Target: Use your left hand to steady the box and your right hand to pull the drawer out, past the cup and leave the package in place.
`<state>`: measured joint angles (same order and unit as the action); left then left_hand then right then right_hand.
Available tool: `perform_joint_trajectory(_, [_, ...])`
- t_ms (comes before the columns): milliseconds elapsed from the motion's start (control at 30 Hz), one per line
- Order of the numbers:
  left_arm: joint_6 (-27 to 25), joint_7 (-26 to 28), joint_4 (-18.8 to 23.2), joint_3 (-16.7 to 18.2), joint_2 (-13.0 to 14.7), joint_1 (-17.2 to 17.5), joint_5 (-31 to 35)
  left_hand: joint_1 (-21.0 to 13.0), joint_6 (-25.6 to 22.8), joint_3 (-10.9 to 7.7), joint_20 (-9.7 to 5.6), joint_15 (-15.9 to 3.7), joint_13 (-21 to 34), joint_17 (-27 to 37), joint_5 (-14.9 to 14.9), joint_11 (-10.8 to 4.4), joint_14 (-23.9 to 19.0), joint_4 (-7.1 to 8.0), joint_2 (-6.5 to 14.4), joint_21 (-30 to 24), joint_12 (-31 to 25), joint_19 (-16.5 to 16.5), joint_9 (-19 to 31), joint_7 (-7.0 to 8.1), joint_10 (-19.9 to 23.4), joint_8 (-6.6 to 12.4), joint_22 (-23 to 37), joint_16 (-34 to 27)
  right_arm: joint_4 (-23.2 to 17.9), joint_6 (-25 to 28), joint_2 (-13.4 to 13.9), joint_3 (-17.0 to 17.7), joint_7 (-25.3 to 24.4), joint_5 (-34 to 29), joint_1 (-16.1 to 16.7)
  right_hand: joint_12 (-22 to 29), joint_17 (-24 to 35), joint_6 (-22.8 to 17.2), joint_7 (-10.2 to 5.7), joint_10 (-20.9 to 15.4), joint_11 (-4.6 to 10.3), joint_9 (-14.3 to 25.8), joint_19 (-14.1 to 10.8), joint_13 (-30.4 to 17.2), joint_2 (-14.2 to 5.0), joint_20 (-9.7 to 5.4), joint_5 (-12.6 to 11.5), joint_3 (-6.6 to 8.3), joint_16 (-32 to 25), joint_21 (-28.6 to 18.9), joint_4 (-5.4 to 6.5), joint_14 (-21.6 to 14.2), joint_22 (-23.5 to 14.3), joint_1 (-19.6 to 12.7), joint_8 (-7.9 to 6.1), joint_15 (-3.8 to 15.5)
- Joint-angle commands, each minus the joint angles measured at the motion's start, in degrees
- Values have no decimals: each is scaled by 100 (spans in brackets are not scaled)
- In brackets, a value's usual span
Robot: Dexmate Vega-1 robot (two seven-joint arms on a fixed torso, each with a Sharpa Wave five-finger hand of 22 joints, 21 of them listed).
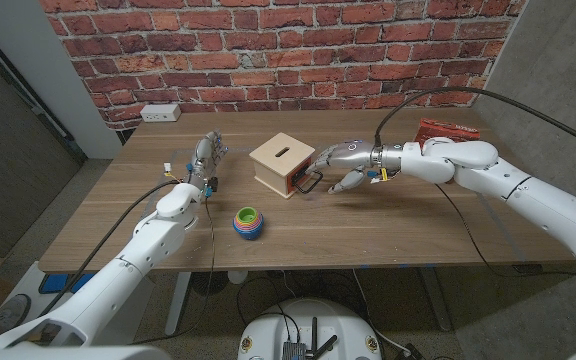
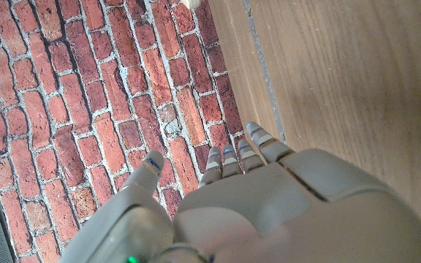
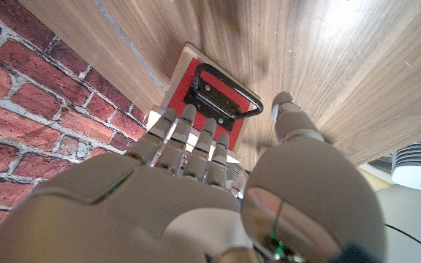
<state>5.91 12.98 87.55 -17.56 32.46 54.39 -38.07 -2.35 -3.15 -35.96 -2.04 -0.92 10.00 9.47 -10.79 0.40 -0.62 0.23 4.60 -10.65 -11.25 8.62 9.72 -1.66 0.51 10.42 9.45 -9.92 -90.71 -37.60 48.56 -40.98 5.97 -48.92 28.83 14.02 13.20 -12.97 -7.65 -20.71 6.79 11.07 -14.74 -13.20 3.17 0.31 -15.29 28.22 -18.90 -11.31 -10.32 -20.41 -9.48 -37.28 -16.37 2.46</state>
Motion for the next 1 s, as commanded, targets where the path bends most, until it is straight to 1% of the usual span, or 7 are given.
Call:
perform_joint_trajectory(33, [-42,-73,-78,-47,-19,-73,-15,58,-52,-17,-359,6,12,28,7,10,-83,-1,289,-25,10,46,30,4,64,8,18,-28,12,102,-106,-195,185,-114,-99,47,8,-71,26,-75,85,9,-70,-25,16,-8,7,26,-74,25,-8,-108,-7,-140,-25,812])
perform_joint_trajectory(300, [-53,-130,-129,-61,-27,-119,-38,61,-52,-22,-358,-2,13,27,7,3,-87,-2,290,-24,13,47,30,4,63,7,18,-27,83,199,-147,-269,295,-71,-100,36,-16,-84,51,-119,113,7,-64,-23,23,-6,19,35,-68,38,-12,-124,-8,-248,-16,853])
perform_joint_trajectory(500, [-75,-132,-143,-72,-32,-124,-48,62,-47,-28,-348,2,13,27,7,9,-91,-3,293,-21,14,46,31,10,67,4,18,-27,90,253,-153,-321,275,-132,-90,13,-34,-92,26,-115,147,5,-110,-19,27,-38,33,33,-58,27,-2,-125,-8,-305,-8,854])
perform_joint_trajectory(600, [-72,-132,-139,-69,-32,-118,-53,63,-45,-30,-347,6,13,27,7,9,-87,-3,294,-21,14,47,31,9,69,3,18,-25,71,286,-149,-346,241,-190,-69,4,-46,-133,16,-133,145,4,-115,-17,6,-88,41,43,-64,31,0,-156,-9,-365,-16,906])
perform_joint_trajectory(833, [-101,-134,-114,-74,-20,-109,-65,65,-46,-36,-345,7,13,26,7,16,-88,-4,297,-21,16,50,31,10,70,3,18,-24,78,367,-158,-383,167,-241,-33,-12,-70,-175,64,-160,156,3,-96,-12,-20,-139,56,61,-57,46,-3,-180,-9,-473,-20,933])
perform_joint_trajectory(967, [-142,-96,-78,-77,-9,-94,-63,65,-47,-40,-345,-5,14,26,7,10,-98,-5,298,-23,17,57,31,11,72,3,18,-27,105,382,-157,-403,80,-275,-20,-8,-79,-197,58,-196,155,3,-102,-9,-32,-158,61,67,-62,45,-1,-208,-8,-511,-23,946])
perform_joint_trajectory(1000, [-115,-122,-89,-74,-14,-90,-72,65,-48,-41,-348,-6,14,26,6,12,-104,-5,298,-23,16,58,31,6,73,4,18,-29,115,379,-157,-409,64,-274,-19,-6,-86,-217,56,-223,154,3,-118,-7,-46,-188,67,73,-68,41,-1,-237,-8,-550,-26,955])
